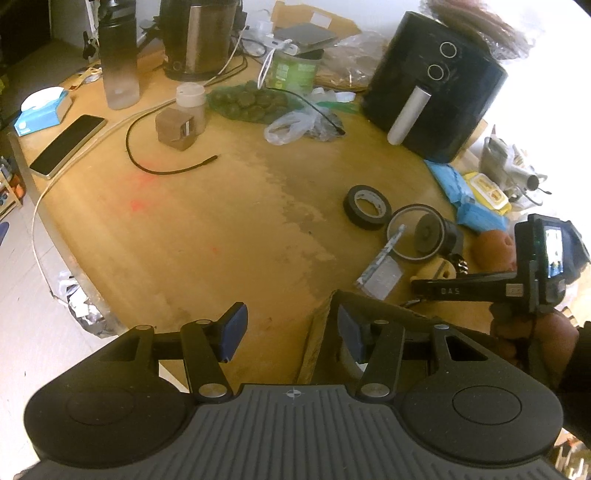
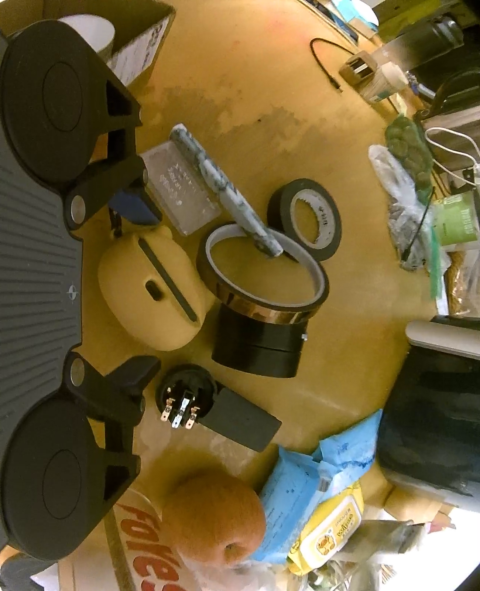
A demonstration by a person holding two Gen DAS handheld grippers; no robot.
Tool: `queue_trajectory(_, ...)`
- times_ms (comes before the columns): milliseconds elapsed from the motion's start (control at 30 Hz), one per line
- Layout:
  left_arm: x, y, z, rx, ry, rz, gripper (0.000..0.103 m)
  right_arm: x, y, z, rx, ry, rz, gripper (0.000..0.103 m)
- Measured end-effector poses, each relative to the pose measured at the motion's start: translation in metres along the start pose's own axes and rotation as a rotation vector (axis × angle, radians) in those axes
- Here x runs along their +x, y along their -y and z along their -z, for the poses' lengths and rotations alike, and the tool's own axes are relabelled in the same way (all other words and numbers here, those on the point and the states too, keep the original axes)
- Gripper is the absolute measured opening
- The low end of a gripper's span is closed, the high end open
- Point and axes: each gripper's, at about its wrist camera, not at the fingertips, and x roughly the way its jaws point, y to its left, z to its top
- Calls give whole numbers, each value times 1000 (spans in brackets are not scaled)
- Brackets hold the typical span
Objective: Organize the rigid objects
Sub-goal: 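Move the right tool to the yellow rounded case and grasp it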
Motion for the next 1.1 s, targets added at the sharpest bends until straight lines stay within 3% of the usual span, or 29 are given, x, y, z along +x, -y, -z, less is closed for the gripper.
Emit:
queue_trajectory(233, -1, 1, 0, 8, 3, 5, 54, -1, 2, 1, -1, 4, -20, 71)
queue_trajectory(500, 2, 16, -5, 60, 7, 27, 54, -23, 15, 11, 66, 44, -29, 70)
queue_trajectory(1100, 29, 66, -28, 274, 3, 123, 53, -95, 49, 35, 231, 193, -38, 71)
